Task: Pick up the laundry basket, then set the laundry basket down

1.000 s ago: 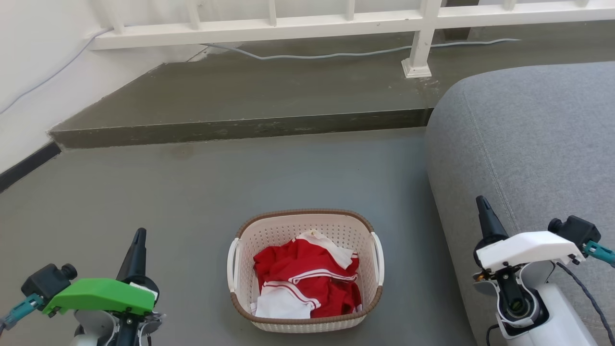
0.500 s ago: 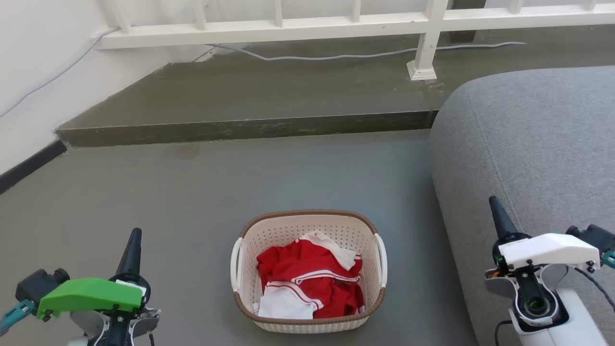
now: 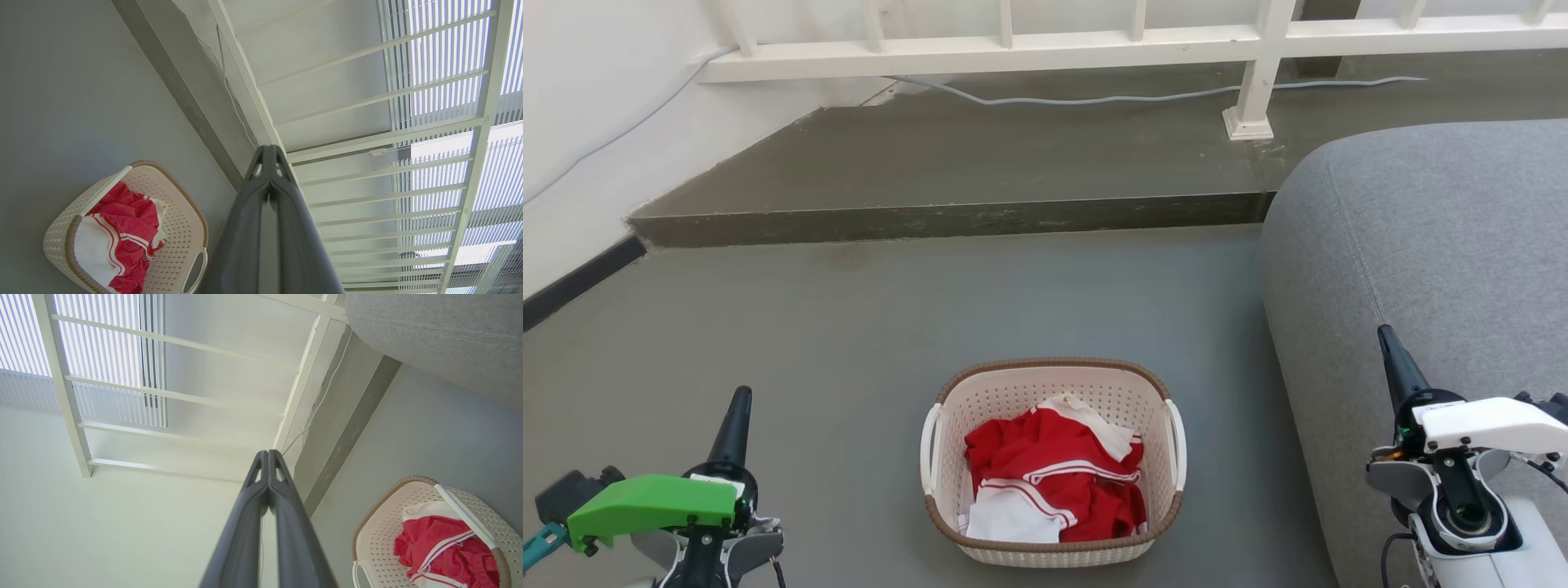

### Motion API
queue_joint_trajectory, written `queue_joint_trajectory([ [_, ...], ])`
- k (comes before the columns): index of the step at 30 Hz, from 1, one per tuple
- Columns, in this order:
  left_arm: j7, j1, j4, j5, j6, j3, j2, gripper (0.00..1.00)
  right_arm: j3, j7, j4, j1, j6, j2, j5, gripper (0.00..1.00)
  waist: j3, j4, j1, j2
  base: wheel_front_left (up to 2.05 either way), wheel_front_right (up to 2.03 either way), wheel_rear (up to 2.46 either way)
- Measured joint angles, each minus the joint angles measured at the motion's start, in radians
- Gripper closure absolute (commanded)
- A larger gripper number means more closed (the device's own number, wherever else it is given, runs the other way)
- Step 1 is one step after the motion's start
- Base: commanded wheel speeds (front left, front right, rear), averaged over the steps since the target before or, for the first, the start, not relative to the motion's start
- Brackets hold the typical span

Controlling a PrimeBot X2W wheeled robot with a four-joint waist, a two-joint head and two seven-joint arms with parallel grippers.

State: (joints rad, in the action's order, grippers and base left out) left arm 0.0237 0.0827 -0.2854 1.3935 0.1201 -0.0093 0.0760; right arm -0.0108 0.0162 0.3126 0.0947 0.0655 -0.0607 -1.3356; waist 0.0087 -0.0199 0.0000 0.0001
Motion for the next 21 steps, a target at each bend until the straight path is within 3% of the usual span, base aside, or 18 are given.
queue_joint_trajectory([
  [21, 0.074, 0.000, 0.005, 0.215, 0.002, 0.074, -0.027, 1.00, -0.097, 0.073, -0.025, -0.002, 0.050, 0.004, -0.278, 1.00, -0.006, 0.020, 0.0000, 0.0000, 0.00, 0.00, 0.00],
])
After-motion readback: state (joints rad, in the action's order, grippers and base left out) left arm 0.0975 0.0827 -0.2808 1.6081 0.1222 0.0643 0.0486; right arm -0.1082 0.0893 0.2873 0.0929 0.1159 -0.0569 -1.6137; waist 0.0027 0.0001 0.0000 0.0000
